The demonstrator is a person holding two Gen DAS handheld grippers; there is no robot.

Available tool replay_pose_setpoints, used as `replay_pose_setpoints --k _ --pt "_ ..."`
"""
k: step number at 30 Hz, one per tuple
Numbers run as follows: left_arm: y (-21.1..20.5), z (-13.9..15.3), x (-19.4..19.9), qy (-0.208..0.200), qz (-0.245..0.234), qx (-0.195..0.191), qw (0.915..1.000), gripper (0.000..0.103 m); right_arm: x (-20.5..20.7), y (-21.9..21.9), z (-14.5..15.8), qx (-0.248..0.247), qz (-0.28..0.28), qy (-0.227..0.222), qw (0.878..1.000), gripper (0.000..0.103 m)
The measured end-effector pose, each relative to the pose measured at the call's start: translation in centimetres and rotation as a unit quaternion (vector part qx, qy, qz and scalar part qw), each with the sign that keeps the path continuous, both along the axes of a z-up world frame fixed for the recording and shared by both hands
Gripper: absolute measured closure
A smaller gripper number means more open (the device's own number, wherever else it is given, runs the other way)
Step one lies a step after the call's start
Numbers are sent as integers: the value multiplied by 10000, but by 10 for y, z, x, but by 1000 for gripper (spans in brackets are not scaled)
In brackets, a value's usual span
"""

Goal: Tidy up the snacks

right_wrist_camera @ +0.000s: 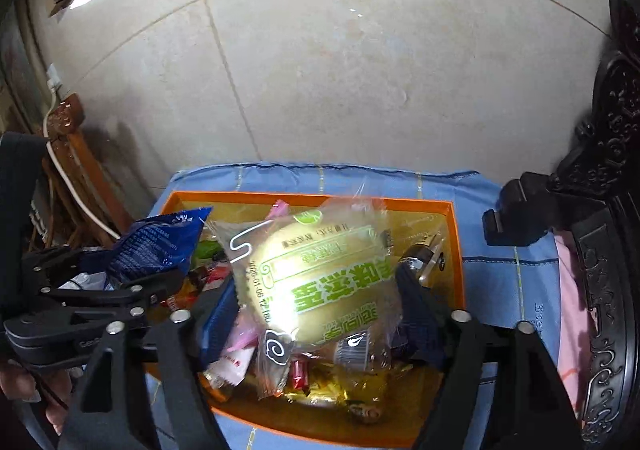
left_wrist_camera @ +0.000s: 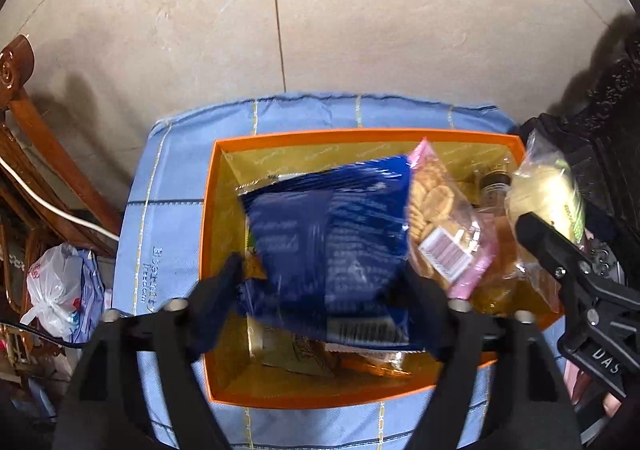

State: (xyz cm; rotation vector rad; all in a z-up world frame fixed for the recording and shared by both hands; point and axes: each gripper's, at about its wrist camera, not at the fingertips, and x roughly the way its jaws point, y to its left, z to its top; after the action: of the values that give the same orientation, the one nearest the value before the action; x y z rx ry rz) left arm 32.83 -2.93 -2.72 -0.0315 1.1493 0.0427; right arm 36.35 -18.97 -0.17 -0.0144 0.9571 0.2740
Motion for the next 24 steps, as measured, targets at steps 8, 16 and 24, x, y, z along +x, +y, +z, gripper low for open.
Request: replay_pose_setpoints --k 8,16,24 --pt "5 6 -6 -20 132 96 9999 5 -18 -5 8 -135 -113 -359 9992 13" --pt "2 21 -30 -74 101 96 9999 5 -51 -17 13 -56 -205 -189 9996 12" --pt "-6 47 -67 -254 -14 131 9996 5 -87 -25 31 -44 -243 -236 9994 11"
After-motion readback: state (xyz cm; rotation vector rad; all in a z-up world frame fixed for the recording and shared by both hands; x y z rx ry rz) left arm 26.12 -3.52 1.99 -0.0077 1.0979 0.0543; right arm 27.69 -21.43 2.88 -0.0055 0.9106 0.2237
